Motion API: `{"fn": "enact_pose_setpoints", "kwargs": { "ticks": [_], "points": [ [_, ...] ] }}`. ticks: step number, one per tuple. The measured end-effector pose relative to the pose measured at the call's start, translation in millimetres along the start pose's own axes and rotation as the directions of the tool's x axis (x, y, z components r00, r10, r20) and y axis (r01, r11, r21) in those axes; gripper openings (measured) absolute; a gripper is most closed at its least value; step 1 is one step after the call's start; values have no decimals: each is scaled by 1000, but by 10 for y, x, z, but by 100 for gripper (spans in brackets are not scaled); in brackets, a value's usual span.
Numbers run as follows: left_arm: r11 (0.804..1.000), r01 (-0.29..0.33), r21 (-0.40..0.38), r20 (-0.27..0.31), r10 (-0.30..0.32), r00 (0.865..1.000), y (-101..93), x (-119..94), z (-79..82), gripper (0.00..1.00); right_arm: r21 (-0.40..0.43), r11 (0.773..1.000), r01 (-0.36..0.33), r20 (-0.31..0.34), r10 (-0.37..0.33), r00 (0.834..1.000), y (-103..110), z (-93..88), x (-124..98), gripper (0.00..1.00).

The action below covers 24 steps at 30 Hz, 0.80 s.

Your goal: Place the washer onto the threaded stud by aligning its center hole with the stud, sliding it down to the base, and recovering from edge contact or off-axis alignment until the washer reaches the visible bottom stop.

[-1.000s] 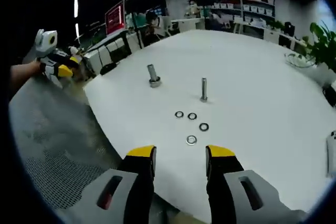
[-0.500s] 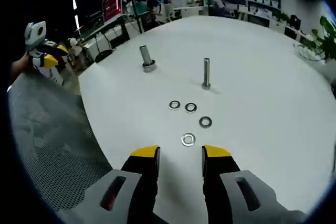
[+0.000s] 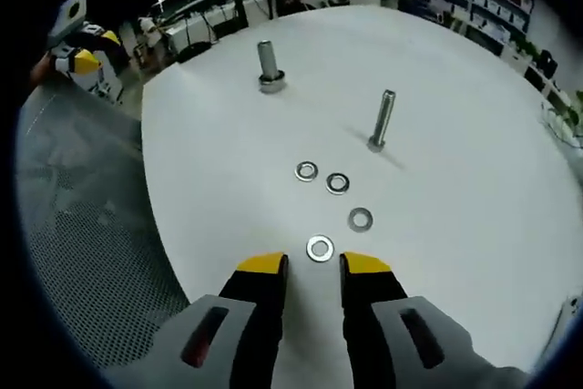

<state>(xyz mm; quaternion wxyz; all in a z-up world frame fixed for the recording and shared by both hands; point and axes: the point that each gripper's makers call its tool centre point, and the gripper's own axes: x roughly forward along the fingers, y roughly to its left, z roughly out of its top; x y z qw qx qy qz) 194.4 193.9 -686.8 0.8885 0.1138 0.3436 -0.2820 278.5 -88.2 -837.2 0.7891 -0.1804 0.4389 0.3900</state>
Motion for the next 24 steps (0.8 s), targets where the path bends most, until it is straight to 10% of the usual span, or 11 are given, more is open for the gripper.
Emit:
{"fn": "enact_pose_setpoints", "kwargs": {
  "ticks": [9, 24],
  "points": [
    [1000, 18, -13, 1, -18, 1000, -16, 6, 2, 26, -122, 991, -52, -115, 38, 993, -60, -4, 19, 22],
    [1000, 20, -10, -5, -20, 1000, -19, 14, -10, 26, -380, 904, -195, -357, 51, 933, -2, -14, 54, 20]
  ]
}}
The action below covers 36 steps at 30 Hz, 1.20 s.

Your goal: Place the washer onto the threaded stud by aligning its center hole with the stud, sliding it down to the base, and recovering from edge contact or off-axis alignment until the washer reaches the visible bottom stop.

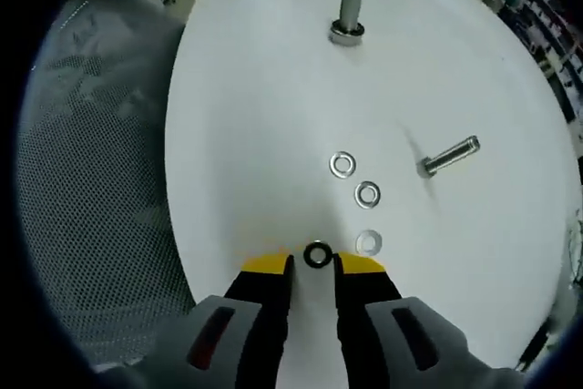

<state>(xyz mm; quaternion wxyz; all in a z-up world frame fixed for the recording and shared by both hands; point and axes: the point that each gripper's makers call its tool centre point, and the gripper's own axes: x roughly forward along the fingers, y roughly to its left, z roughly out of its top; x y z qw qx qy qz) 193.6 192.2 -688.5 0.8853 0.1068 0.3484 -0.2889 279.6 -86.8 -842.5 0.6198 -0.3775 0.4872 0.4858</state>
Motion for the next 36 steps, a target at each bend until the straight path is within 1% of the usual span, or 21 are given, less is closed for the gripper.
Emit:
{"fn": "enact_pose_setpoints", "kwargs": {
  "ticks": [7, 10, 12, 15, 19, 21, 24, 30, 36],
  "points": [
    [1000, -8, 9, -11, 8, 1000, 10, 5, -19, 26, -47, 999, -15, -46, 13, 999, -2, 15, 10, 19],
    [1000, -8, 12, -14, 9, 1000, 8, 9, -22, 26, -90, 996, -21, -77, 14, 997, 0, 30, 17, 17],
    [1000, -9, 18, -18, 9, 1000, 5, 14, -27, 26, -96, 995, -22, -92, 14, 996, -21, 42, 29, 16],
    [1000, -12, 18, -24, 12, 1000, 10, 17, -37, 26, -82, 996, -24, -114, 15, 993, -30, 46, 29, 15],
    [1000, -14, 19, -22, 14, 1000, 10, 11, -30, 26, -101, 995, -22, -133, 8, 991, -20, 35, 31, 15],
    [1000, -13, 20, -25, 13, 1000, 10, 15, -36, 26, -95, 995, -9, -134, -4, 991, 1, 36, 22, 15],
    [1000, -14, 21, -28, 15, 999, 9, 17, -42, 26, -117, 993, 14, -134, -30, 990, 23, 37, 18, 15],
    [1000, -11, 17, -23, 12, 1000, 5, 13, -36, 26, -112, 992, 65, -119, -78, 990, 17, 40, 20, 14],
    [1000, -19, 13, -15, 19, 1000, 23, 3, -25, 26, -77, 995, 69, -78, -75, 994, -1, 33, 3, 14]
  ]
}}
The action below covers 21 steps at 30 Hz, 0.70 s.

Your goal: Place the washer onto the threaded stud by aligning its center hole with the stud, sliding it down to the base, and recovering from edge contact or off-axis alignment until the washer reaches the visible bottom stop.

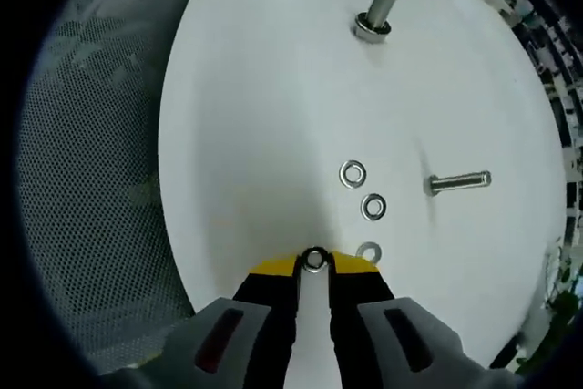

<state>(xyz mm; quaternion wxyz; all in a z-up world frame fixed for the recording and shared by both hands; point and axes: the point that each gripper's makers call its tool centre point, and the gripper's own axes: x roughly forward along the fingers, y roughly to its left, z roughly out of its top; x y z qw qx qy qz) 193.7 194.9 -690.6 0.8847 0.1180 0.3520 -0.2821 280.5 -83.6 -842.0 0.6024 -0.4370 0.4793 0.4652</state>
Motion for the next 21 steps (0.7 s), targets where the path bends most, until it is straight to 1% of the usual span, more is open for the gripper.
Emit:
{"fn": "enact_pose_setpoints", "kwargs": {
  "ticks": [4, 6, 9, 13, 16, 21],
  "points": [
    [1000, 0, 1, -3, 0, 1000, 0, 2, -6, 26, 29, 1000, -6, 24, 6, 1000, -14, -6, 3, 14],
    [1000, 0, 0, -4, 0, 1000, 0, 1, -8, 26, 78, 997, -13, 39, 10, 999, -19, -10, -7, 13],
    [1000, 0, 0, -7, 0, 1000, -3, 2, -16, 25, 92, 996, -15, 39, 11, 999, -46, -44, -10, 13],
    [1000, 6, 0, -11, -6, 1000, -12, 10, -23, 25, 124, 992, -6, 62, -2, 998, -106, -48, -57, 13],
    [1000, 5, 1, -11, -5, 1000, -8, 8, -23, 25, 154, 988, -3, 83, -10, 997, -170, -27, -119, 13],
    [1000, 3, -3, -12, -3, 1000, -3, 6, -28, 25, 195, 981, 14, 122, -39, 992, -360, 26, -210, 13]
  ]
}}
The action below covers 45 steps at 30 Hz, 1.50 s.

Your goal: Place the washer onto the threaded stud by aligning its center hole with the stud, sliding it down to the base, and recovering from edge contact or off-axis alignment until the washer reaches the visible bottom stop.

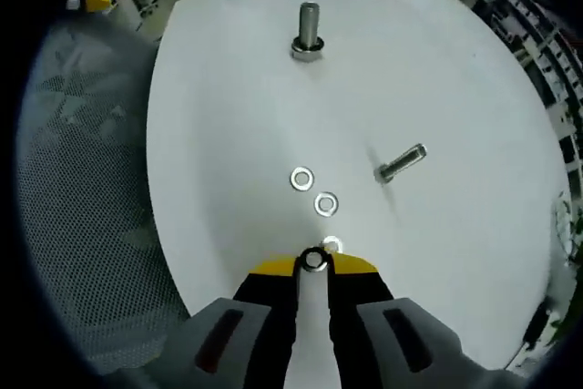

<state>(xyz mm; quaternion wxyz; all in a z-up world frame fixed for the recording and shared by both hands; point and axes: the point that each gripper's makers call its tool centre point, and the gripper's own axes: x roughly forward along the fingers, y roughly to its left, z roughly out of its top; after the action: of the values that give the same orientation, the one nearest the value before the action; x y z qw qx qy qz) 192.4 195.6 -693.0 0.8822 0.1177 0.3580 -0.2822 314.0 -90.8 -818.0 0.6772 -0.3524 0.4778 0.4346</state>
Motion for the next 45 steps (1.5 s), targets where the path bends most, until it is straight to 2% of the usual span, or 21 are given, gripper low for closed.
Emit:
{"fn": "enact_pose_setpoints", "kwargs": {
  "ticks": [9, 15, 25, 35, 45],
  "points": [
    [1000, -4, 0, 1, 4, 1000, 9, 1, 2, 25, -5, 1000, 30, 41, -30, 999, -280, 223, -182, 13],
    [1000, -9, -1, 1, 9, 1000, 18, -2, 1, 25, -24, 999, 41, 71, -39, 997, -381, 428, -256, 13],
    [1000, -10, -4, 0, 10, 1000, 26, 0, -2, 25, -54, 997, 57, 85, -52, 995, -553, 661, -308, 13],
    [1000, -10, -12, 2, 10, 1000, 35, -2, 0, 24, -109, 993, 51, 51, -46, 998, -536, 698, -200, 13],
    [1000, -10, -11, -3, 9, 1000, 34, -1, -11, 24, -115, 993, 36, 13, -34, 999, -561, 669, -89, 14]
  ]
}}
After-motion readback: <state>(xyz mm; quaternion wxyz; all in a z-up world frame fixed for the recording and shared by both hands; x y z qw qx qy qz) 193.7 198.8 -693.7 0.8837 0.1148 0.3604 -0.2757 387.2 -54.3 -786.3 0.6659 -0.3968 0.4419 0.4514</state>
